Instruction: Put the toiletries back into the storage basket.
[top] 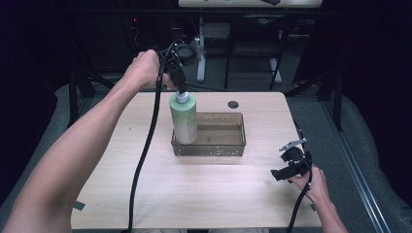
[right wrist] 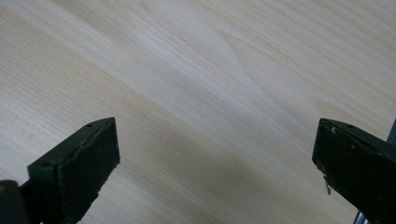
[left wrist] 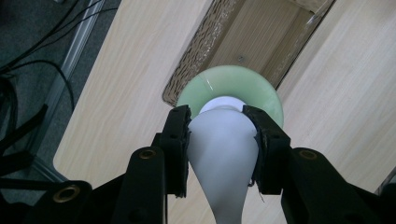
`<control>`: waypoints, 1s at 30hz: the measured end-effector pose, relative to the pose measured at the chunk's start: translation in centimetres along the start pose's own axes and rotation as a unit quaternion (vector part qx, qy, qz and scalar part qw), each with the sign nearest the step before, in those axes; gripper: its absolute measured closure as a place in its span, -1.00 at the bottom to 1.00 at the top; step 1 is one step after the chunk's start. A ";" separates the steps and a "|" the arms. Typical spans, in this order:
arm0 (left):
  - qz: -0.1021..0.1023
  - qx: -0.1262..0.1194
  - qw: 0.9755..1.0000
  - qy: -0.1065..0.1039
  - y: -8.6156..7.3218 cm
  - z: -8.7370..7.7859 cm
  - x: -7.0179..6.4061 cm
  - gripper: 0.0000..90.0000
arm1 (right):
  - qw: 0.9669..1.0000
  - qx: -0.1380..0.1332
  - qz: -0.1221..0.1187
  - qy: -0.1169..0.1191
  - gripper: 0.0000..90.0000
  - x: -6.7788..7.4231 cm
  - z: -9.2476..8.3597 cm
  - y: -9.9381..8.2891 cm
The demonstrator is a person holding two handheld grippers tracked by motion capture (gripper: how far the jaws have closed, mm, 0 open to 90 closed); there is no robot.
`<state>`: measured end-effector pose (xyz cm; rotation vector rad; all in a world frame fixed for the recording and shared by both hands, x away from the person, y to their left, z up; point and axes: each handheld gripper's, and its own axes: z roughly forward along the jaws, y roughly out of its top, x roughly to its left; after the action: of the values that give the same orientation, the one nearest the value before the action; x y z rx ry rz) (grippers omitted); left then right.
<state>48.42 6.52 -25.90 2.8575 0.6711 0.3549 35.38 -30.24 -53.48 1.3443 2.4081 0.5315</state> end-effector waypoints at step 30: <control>0.006 0.013 1.000 -0.008 -0.6 2.3 0.0 0.40 | 1.000 0.003 0.001 -0.001 -1.00 -0.1 0.1 -0.1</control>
<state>48.85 6.76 -28.27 2.8864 0.6612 0.3279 35.40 -30.33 -53.54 1.3506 2.4097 0.5237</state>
